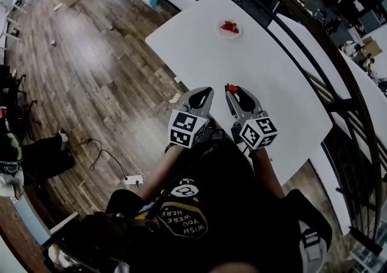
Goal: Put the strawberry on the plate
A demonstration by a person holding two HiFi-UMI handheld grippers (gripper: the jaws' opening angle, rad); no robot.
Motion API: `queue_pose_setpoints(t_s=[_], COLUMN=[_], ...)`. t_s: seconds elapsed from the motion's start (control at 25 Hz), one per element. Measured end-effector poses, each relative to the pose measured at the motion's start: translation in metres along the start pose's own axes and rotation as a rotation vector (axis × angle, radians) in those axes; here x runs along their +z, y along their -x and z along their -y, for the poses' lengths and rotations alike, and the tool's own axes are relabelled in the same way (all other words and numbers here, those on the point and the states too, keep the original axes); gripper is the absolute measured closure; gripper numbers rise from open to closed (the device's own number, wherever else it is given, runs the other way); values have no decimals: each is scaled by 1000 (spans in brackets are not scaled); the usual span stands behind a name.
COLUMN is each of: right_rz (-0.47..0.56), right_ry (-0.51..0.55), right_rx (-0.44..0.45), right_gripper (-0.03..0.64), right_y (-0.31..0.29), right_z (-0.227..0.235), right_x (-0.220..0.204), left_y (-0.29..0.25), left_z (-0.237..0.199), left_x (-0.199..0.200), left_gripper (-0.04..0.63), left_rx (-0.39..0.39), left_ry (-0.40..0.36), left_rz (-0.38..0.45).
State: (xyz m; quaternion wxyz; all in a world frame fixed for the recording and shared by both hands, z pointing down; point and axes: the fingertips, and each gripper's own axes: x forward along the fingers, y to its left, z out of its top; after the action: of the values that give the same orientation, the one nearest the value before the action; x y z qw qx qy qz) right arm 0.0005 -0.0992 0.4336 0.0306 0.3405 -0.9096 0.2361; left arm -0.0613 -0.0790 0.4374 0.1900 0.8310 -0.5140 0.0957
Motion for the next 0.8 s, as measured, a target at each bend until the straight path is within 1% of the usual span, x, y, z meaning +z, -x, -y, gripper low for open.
queue_pose_setpoints(t_s=[0.28, 0.52, 0.8], right_rz=[15, 18, 19], right_ry=[-15, -19, -37], right_rx=[-17, -51, -101], right_gripper=[477, 477, 477], right_y=[-13, -13, -25], right_z=[39, 61, 77], right_x=[22, 29, 30], left_y=[-46, -71, -90], left_z=[-6, -5, -18], left_x=[18, 21, 31], left_gripper=[595, 595, 595], left_rx=[-10, -38, -58], left_ry=[-32, -33, -35], left_rz=[-30, -49, -32])
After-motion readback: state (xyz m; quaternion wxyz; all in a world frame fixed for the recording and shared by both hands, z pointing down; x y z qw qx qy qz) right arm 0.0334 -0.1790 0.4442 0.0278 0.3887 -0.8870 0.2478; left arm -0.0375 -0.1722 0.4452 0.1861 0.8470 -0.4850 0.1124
